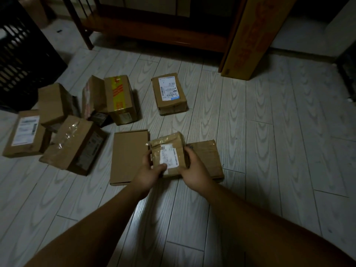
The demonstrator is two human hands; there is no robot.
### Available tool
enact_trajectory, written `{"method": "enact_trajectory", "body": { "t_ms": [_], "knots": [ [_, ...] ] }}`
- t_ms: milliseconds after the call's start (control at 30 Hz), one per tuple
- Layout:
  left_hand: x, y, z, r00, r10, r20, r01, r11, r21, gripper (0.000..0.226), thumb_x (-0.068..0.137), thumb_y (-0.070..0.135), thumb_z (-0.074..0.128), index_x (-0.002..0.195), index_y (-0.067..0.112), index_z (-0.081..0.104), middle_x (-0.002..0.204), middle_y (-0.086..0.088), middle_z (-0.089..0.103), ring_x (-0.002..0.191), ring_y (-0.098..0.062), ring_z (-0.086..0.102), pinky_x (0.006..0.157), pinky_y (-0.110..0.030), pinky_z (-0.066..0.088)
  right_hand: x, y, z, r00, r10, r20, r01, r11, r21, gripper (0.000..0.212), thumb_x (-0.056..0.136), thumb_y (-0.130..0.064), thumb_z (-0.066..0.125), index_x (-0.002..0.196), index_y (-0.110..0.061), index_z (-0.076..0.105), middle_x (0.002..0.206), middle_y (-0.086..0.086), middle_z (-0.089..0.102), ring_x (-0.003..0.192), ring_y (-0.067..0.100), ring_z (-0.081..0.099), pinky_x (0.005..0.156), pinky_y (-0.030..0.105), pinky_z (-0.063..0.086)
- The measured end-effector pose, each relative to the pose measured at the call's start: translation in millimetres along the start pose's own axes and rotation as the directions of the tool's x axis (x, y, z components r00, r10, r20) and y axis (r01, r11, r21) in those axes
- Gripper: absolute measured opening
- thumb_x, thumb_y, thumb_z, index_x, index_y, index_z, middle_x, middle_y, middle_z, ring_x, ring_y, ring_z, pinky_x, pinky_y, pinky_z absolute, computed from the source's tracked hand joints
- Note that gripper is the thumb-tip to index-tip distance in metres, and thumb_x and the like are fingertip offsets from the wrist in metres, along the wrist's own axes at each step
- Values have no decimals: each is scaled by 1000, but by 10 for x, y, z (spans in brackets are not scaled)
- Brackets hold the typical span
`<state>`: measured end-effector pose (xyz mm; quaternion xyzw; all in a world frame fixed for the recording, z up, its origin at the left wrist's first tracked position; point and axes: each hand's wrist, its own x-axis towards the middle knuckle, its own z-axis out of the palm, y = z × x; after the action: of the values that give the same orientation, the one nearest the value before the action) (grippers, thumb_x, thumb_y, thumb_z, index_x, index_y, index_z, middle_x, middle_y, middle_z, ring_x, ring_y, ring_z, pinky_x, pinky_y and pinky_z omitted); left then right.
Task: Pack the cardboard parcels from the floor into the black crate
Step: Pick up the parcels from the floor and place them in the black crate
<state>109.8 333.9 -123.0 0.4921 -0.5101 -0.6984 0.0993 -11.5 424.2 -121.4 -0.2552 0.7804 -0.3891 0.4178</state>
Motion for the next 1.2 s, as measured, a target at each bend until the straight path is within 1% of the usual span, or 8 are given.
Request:
{"method": "enact_trajectory", "body": {
  "t_ms": [100, 233, 333, 567, 700, 900, 1000, 1200],
  "knots": [
    [-321, 341, -30, 997, 71, -36, -70, 997, 32, 67, 88, 0, 56, 142, 25, 25, 115, -5, 54, 91, -17, 59, 60, -19, 54, -163, -445, -157, 999, 0, -38, 4, 994, 105, 59, 90, -4, 56, 141, -28, 38, 132, -3, 54, 119, 16, 54, 88, 26, 51],
    [-1023, 1174, -210, 984, 160, -83, -157, 987, 41, 66, 85, 3, 64, 135, 33, 34, 119, -6, 53, 101, -24, 61, 76, -43, 57, -743, -1400, -473, 999, -13, -43, 20, 987, 158, 58, 91, 0, 56, 140, -28, 40, 123, -7, 57, 109, 8, 57, 78, 14, 50],
    [-1644, 1951, -372, 971, 219, -99, -217, 976, 28, 69, 83, 3, 67, 131, 41, 35, 124, -5, 49, 106, -19, 59, 74, -30, 56, -1241, -2275, -733, 996, -79, -34, 84, 974, 210, 58, 90, 4, 56, 137, -26, 42, 112, -17, 54, 96, -5, 56, 69, 4, 47],
    [-3283, 4056, -715, 935, 342, -90, -338, 939, 57, 78, 81, 3, 68, 136, 41, 27, 114, 16, 48, 103, -11, 58, 59, -16, 53, -2592, -4379, -1293, 975, -199, -104, 218, 949, 226, 61, 91, -6, 57, 137, -40, 37, 119, -29, 49, 116, 8, 57, 90, 21, 53],
    [-4149, 5012, -851, 924, 382, -35, -379, 923, 68, 80, 82, 3, 67, 145, 30, 25, 116, 20, 49, 103, -4, 56, 66, -15, 54, -3383, -5307, -1565, 968, -233, -93, 246, 954, 171, 71, 92, -18, 58, 140, -54, 19, 137, -21, 35, 122, 1, 47, 92, 15, 43],
    [-5064, 5828, -801, 880, 474, 33, -475, 875, 95, 76, 81, 13, 69, 143, 29, 29, 126, 10, 52, 105, -8, 60, 75, -25, 56, -4157, -6017, -1898, 944, -308, -117, 327, 919, 218, 88, 93, -23, 58, 142, -58, -6, 151, -14, 33, 125, 3, 45, 89, 17, 38],
    [-5418, 6021, -817, 844, 536, 5, -535, 841, 75, 76, 81, 11, 70, 145, 23, 31, 132, 2, 54, 109, -13, 62, 85, -31, 56, -4436, -6204, -1975, 901, -412, -137, 432, 882, 191, 92, 91, -25, 59, 124, -76, -10, 153, -16, 28, 124, -1, 44, 88, 14, 39],
    [-5992, 6180, -1012, 750, 661, -26, -660, 750, 36, 59, 82, 13, 70, 123, 46, 44, 118, 16, 57, 104, -6, 63, 73, -21, 56, -4869, -6599, -1892, 810, -567, -146, 585, 797, 150, 97, 87, -29, 64, 117, -80, -14, 152, -17, 26, 126, -4, 40, 90, 11, 36]
  ]
}}
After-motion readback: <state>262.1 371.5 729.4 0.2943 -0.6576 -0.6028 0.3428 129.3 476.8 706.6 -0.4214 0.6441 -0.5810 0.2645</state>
